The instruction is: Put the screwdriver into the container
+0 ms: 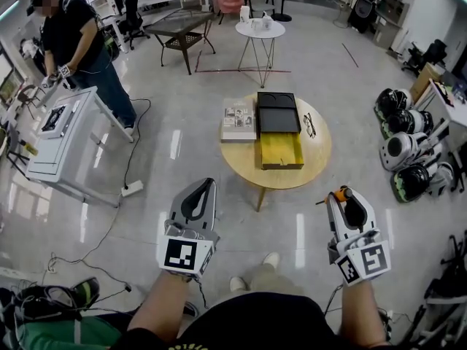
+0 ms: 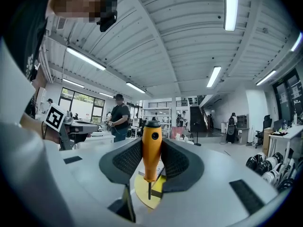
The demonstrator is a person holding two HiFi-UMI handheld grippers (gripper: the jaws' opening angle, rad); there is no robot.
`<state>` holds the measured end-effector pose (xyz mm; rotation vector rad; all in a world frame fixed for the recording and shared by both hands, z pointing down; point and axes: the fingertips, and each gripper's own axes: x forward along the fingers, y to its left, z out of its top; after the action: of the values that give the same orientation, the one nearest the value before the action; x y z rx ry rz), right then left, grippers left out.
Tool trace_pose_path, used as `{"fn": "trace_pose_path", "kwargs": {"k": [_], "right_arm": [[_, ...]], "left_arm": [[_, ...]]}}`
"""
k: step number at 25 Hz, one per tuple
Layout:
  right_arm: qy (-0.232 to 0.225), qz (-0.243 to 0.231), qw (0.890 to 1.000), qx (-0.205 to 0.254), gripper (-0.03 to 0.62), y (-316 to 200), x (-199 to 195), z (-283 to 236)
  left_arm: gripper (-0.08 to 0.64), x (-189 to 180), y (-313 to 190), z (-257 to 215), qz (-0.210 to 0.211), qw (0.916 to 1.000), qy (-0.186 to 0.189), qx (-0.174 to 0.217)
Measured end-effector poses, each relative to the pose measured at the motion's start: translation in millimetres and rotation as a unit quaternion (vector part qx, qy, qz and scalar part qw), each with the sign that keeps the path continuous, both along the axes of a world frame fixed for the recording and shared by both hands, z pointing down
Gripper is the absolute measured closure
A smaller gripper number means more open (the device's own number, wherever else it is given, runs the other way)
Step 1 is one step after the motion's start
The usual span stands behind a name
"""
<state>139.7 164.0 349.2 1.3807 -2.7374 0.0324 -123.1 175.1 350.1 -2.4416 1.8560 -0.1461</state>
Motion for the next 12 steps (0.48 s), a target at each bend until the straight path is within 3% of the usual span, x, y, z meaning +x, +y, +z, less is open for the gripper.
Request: {"fn": "trace_pose_path", "kwargs": {"k": [12], "right_arm": [[0.000, -0.001, 1.000, -0.009, 0.454, -39.6, 6.8, 6.3]], "left_arm": [[0.543, 7.0, -45.2, 15.4, 0.006, 0.9998, 0.007, -0.017]]}}
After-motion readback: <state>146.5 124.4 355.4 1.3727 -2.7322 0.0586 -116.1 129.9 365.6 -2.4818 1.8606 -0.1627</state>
